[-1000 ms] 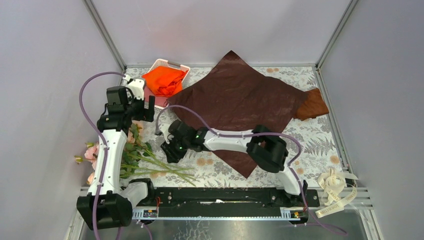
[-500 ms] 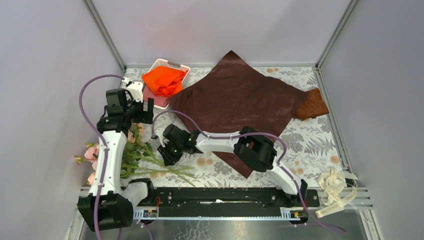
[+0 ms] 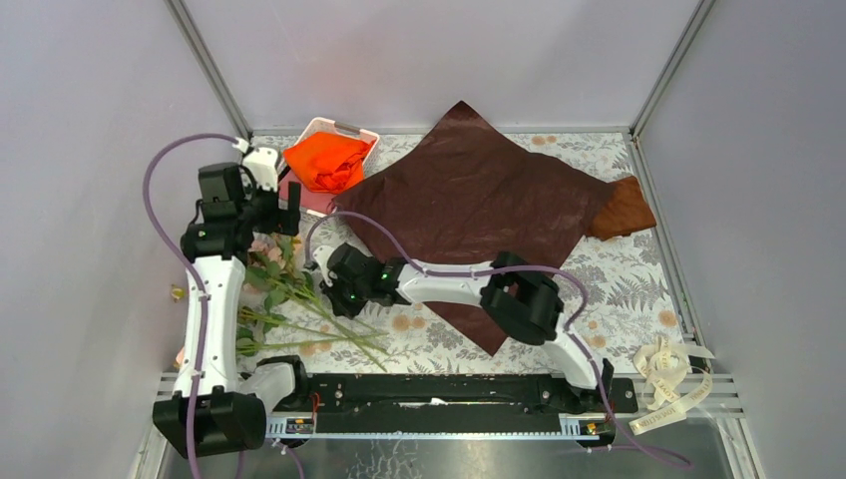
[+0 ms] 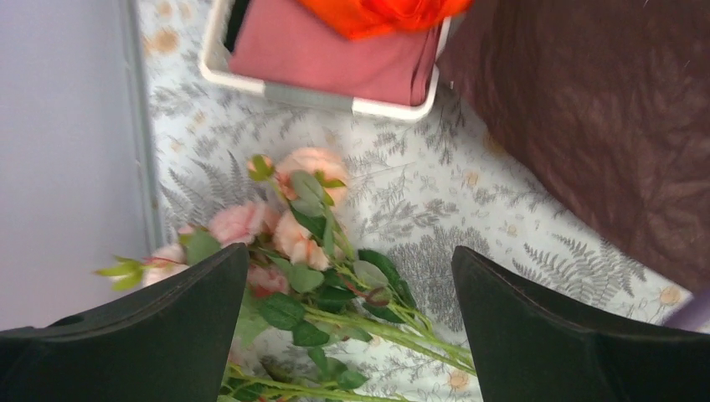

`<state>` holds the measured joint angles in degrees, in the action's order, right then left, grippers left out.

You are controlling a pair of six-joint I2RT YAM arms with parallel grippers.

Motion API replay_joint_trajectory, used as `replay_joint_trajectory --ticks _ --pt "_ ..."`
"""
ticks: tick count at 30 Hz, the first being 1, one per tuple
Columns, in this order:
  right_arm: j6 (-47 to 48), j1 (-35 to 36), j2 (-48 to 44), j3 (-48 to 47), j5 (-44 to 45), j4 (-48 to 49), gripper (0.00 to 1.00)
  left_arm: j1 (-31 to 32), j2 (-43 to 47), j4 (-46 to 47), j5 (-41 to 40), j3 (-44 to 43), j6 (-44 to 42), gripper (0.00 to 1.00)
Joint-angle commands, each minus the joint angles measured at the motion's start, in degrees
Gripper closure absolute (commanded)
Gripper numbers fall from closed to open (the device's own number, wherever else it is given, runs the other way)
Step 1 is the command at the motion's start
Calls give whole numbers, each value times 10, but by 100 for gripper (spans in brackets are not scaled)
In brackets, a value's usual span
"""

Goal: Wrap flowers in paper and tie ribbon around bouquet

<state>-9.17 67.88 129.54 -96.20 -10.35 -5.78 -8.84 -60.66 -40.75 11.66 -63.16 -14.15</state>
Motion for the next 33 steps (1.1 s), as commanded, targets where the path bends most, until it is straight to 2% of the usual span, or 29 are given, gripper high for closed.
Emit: replay_joint_trajectory --ticks 1,5,9,14,18,22,26,33 --pt "18 -1 -157 32 52 32 100 -6 6 -32 22 -118 -21 2" --pt "-6 -17 -263 89 107 92 100 -7 5 -55 36 -185 -18 2" --pt "-32 -61 -339 143 186 107 100 -6 7 -65 43 -218 -8 1" --pt "-85 -153 -437 255 274 130 100 -6 12 -78 46 -239 -7 1" --pt "-120 -242 -484 356 335 175 100 -6 10 -79 44 -207 -12 2" --pt "-129 -315 -442 390 317 174 100 -6 9 -74 8 -146 -24 1" --pt "-117 -360 -358 358 262 152 100 -9 10 -52 -33 -72 -40 1" --pt "-91 -374 -261 313 229 144 100 -24 -1 -25 -62 7 -47 2"
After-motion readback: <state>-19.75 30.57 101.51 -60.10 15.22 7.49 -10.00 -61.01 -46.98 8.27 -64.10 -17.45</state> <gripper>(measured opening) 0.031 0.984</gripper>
